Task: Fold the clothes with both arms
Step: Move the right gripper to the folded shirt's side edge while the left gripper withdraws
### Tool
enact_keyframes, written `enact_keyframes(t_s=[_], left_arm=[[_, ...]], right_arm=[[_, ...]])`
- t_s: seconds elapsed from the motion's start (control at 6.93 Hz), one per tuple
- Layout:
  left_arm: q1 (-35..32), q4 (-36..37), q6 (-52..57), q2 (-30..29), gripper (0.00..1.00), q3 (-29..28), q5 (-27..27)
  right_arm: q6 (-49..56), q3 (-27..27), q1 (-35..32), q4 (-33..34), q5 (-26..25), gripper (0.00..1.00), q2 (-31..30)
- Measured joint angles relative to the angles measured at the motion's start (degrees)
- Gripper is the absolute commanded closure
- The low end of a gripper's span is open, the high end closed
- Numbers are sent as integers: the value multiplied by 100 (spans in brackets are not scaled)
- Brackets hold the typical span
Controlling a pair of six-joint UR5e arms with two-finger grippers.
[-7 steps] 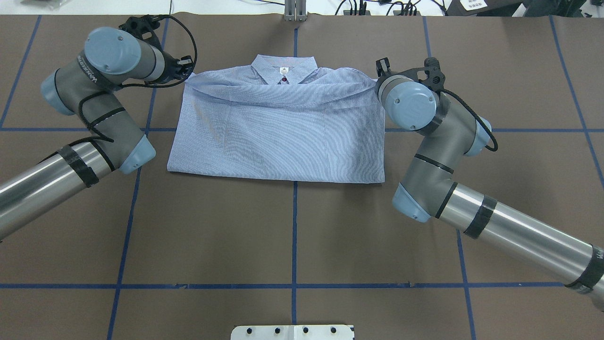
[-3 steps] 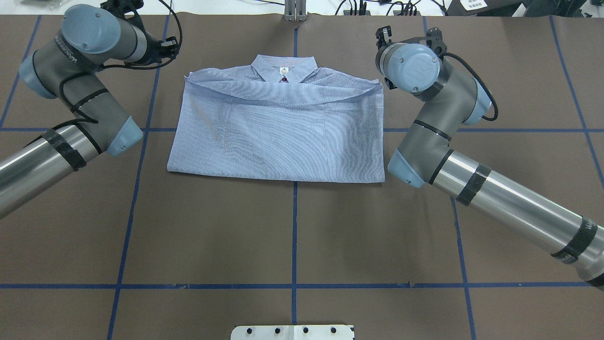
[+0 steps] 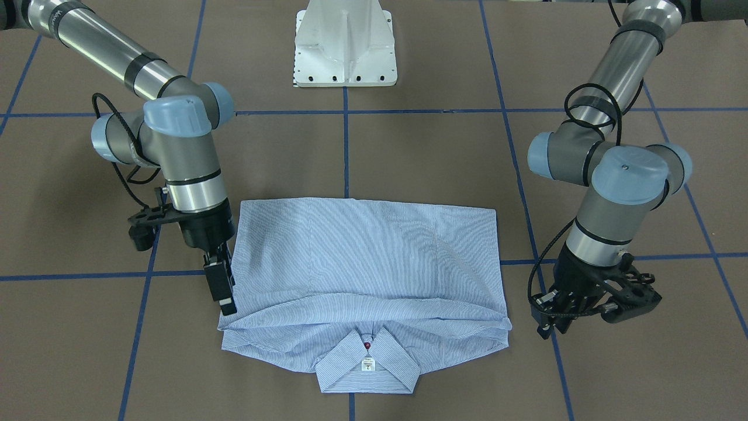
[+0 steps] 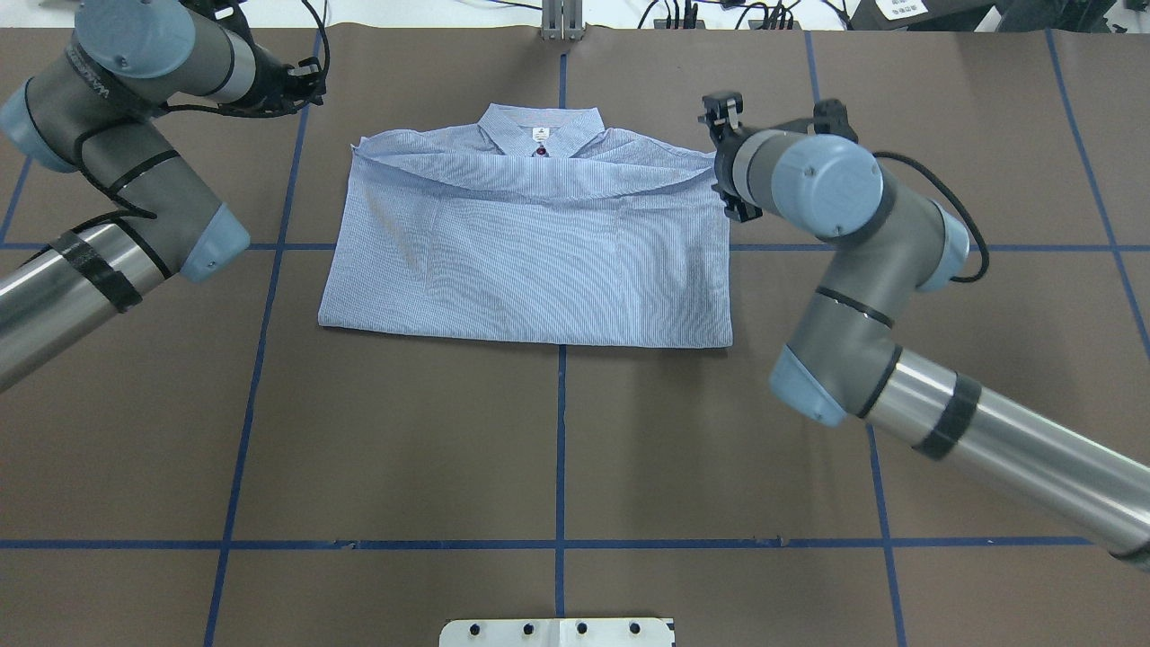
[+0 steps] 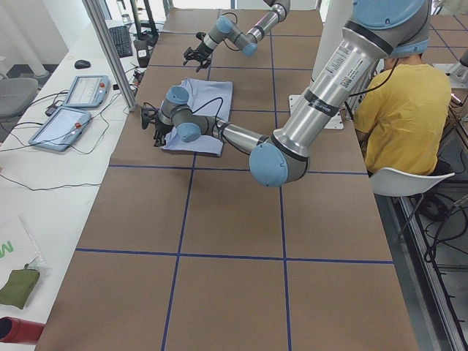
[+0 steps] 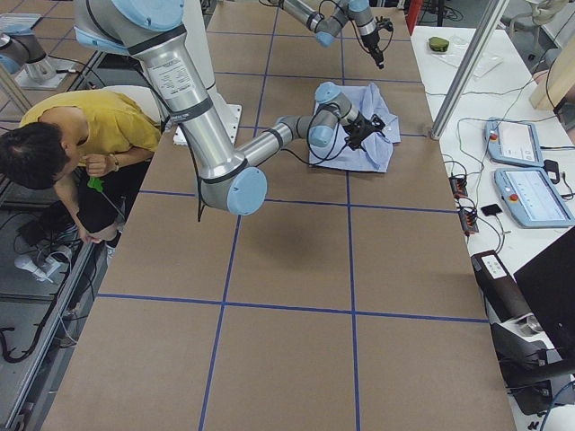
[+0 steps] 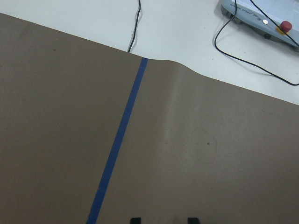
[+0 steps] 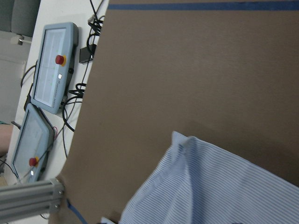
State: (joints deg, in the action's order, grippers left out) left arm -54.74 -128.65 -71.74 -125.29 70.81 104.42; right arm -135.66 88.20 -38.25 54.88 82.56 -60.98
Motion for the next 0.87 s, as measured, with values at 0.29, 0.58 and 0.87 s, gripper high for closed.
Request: enact_keyframes(t_s=[0.29,0.58,0.87], left_arm=[[-19,39,-4,229,55,422,19],[-26,212,-10,592,55,1192,17],[-27,355,-13,711,54,1491,15]], right_arm=[[-4,1117,618,258,1,11,-981],[-2,1340,1013,501,-34,13,-1213],[4,1241,1155,543,-48,13,-1205]])
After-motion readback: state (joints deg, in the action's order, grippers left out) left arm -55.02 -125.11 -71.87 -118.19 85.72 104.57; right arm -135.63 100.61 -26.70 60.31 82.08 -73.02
